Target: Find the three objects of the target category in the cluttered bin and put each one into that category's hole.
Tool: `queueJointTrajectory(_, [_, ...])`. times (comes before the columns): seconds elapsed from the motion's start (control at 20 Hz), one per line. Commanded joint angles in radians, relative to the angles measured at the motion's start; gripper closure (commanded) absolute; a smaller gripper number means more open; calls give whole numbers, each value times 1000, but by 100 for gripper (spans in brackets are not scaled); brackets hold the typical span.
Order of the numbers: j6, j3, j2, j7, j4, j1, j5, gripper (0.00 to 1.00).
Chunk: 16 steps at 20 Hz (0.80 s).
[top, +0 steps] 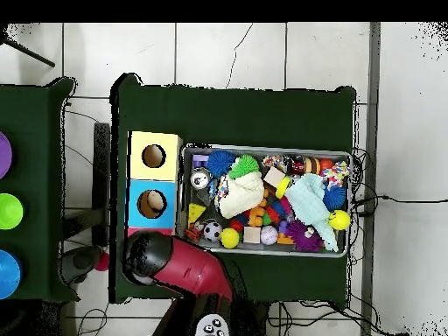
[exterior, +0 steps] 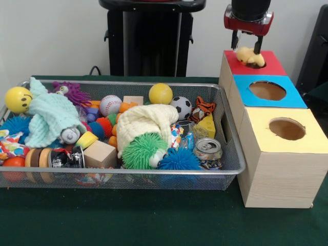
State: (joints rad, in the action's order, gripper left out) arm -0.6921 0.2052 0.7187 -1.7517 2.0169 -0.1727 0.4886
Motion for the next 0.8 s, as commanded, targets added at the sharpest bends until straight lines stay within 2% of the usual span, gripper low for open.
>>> queueJointTrajectory(0.05, [-92,-22,-67,-67,-98,82,-120,0])
queueJointTrajectory(0.2, [-123,-21,-67,-57,-136,104,-166,0])
queueJointTrajectory(0.35, [-65,-38,-71,-52,-125,108,-184,0])
queueJointTrajectory(0.55, [-59,-33,-77,-67,-143,112,-213,0])
queueJointTrajectory(0.65, [-66,-30,-78,-84,-158,114,-218,0])
queueJointTrajectory(0.8, [-23,-41,-92,-113,-156,119,-207,0])
